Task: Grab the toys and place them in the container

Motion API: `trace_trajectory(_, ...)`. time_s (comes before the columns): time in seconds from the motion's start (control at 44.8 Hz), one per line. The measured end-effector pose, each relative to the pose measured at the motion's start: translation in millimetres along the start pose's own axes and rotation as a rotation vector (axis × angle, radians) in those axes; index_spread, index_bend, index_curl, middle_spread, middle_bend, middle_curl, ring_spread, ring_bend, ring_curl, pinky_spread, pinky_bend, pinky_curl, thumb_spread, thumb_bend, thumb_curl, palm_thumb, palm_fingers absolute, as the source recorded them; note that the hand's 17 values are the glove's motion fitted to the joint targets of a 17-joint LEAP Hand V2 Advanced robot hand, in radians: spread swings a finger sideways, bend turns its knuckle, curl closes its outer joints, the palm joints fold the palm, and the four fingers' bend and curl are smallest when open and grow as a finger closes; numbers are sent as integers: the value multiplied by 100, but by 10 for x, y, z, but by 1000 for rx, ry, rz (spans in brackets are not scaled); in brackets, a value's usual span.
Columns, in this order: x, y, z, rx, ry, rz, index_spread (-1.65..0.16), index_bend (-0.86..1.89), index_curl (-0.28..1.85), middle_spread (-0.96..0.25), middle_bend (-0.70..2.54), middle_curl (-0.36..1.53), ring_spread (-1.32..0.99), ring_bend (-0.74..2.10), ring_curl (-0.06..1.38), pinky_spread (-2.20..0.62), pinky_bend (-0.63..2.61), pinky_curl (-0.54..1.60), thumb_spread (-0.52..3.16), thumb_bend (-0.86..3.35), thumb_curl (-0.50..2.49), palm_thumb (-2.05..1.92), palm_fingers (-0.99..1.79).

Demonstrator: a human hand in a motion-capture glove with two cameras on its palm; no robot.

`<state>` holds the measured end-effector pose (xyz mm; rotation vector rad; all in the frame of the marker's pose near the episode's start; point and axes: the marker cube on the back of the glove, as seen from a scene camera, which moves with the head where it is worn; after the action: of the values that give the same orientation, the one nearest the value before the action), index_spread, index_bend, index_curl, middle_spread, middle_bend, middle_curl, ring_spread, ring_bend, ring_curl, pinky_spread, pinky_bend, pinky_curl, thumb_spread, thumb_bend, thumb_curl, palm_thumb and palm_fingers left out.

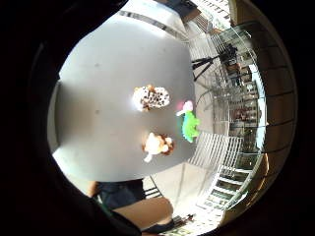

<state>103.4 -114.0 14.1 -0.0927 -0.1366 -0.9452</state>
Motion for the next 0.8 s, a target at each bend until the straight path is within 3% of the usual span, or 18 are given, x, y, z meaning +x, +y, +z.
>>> trace_trajectory(0.201, 744, -101, 299, 33, 4, 28, -28, 14, 25, -6, 26, 28, -13, 21, 17, 2, 55, 29, 102, -10, 7, -15, -3)
trace_trajectory(0.223, 865, -116, 365, 31, 9, 38, -29, 8, 24, -6, 22, 28, -11, 16, 16, 3, 63, 32, 102, -10, 8, -14, -13)
trace_trajectory(0.38, 1591, -177, 899, -31, 1, 116, -30, 9, 22, -5, 17, 28, -8, 13, 15, 5, 73, 35, 100, -10, 9, -14, -21)
trace_trajectory(0.804, 1933, -198, 2104, -168, -56, 133, -33, 17, 24, -5, 14, 27, -4, 12, 12, 8, 82, 38, 93, -10, 12, -13, -20)
